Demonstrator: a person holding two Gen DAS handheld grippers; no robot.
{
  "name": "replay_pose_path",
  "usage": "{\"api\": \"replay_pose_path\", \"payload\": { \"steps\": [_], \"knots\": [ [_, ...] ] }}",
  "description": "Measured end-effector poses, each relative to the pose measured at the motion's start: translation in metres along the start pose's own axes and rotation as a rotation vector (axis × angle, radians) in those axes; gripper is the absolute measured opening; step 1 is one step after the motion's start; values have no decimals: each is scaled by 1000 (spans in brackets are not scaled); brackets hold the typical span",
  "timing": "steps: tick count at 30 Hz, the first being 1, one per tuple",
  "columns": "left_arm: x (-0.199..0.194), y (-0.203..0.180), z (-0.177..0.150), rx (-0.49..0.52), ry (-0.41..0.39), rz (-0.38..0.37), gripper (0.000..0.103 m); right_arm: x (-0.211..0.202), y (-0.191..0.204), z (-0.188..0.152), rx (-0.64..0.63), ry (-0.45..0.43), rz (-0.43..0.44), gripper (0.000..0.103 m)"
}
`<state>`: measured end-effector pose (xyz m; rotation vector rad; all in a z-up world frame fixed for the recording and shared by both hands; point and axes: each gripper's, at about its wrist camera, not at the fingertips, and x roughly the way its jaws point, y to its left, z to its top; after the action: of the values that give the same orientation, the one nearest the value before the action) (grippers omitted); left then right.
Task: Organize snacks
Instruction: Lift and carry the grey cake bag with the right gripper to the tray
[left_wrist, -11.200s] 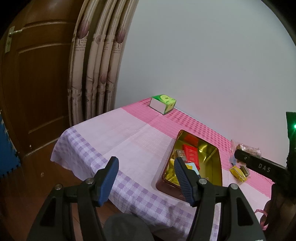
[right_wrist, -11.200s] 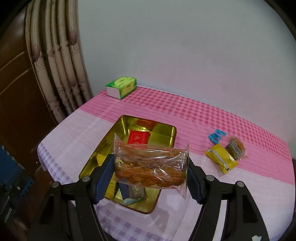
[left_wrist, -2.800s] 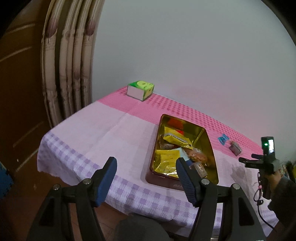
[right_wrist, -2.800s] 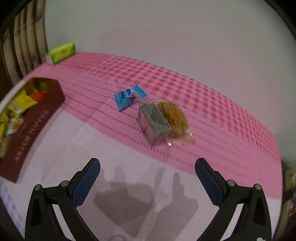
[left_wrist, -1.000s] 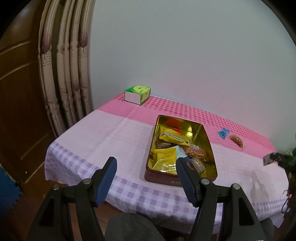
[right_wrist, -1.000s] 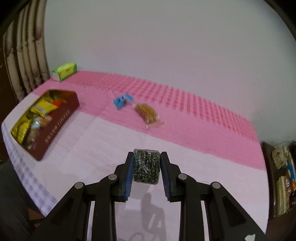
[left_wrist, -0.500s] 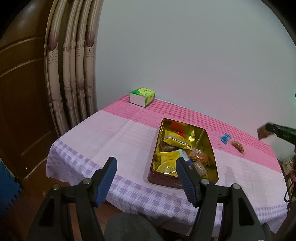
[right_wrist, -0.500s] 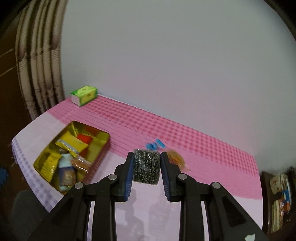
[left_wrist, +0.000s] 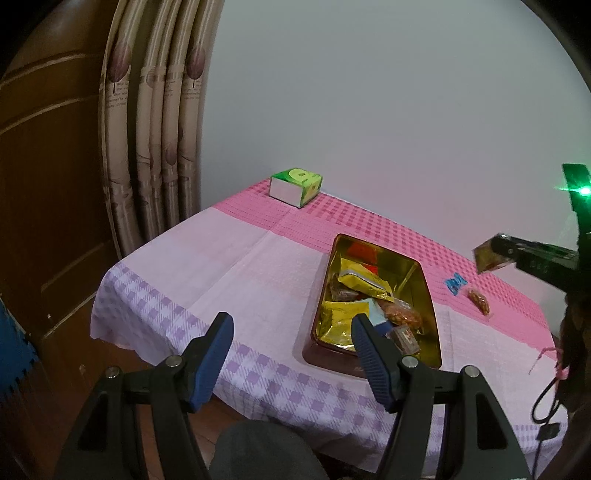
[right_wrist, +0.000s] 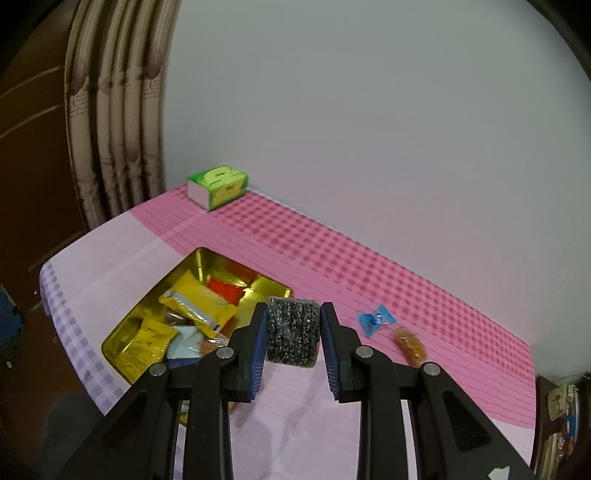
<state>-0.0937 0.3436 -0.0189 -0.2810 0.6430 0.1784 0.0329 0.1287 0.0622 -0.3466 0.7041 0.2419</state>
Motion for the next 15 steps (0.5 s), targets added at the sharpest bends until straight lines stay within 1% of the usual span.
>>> {"api": "replay_pose_path", "payload": {
  "steps": [8, 15],
  "knots": [
    [7, 7, 2, -29, 16, -4, 68, 28, 35, -3, -38, 40, 34, 25],
    [12, 12, 3, -55, 35, -7, 68, 54, 57, -6, -57, 78, 58, 25]
  ]
}}
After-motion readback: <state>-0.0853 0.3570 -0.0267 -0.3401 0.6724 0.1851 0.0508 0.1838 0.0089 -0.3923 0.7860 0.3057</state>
